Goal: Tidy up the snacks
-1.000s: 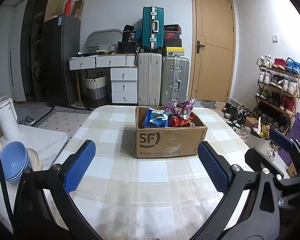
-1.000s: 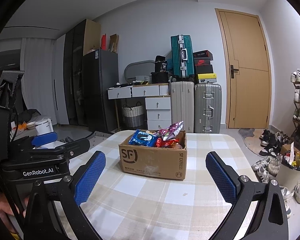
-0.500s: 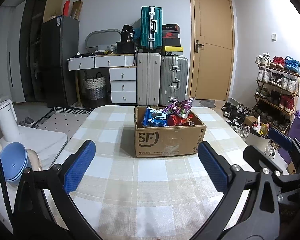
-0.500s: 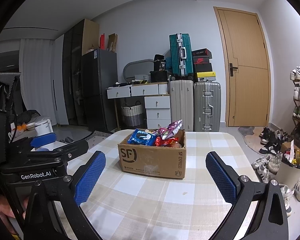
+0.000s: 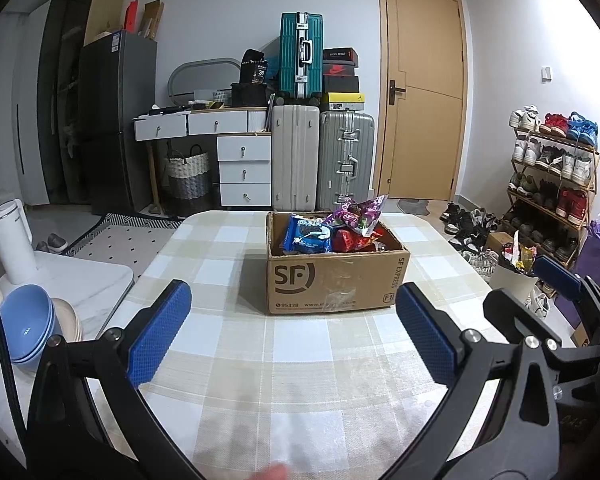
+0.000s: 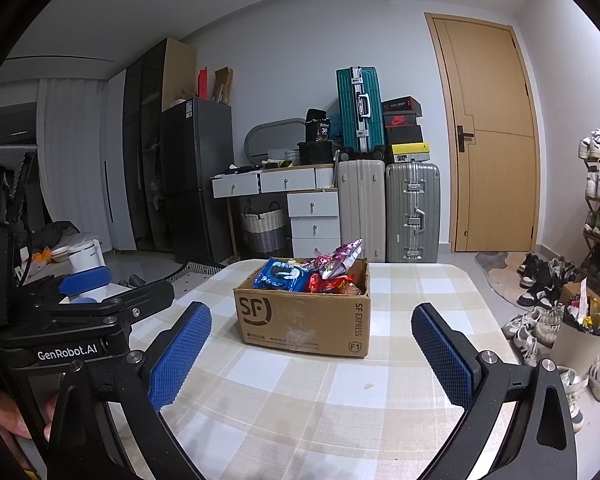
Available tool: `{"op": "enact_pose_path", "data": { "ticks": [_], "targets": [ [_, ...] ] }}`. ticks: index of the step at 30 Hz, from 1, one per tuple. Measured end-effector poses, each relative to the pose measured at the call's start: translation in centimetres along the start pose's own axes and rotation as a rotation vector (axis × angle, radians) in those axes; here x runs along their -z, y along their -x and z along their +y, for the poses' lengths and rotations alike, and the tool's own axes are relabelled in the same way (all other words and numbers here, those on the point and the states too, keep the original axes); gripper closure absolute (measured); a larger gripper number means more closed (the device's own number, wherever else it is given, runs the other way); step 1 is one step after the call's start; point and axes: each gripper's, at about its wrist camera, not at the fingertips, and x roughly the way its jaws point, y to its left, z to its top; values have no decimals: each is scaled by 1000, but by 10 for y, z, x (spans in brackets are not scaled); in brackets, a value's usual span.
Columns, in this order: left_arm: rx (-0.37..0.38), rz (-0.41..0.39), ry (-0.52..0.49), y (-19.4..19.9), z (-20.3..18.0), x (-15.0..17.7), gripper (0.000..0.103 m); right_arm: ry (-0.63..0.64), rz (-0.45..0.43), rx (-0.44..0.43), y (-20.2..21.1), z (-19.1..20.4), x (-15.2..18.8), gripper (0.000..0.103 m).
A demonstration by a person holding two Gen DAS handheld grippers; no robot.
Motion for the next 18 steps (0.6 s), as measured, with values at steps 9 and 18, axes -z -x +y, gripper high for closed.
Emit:
{"op": "enact_pose_path", "data": {
  "ticks": [9, 18],
  "targets": [
    [-15, -32, 9, 4, 1, -2, 1, -1, 4, 0, 0, 0, 0, 1],
    [4, -22, 35, 4, 8, -1, 1, -2, 5, 0, 0, 0, 0, 1]
  ]
}}
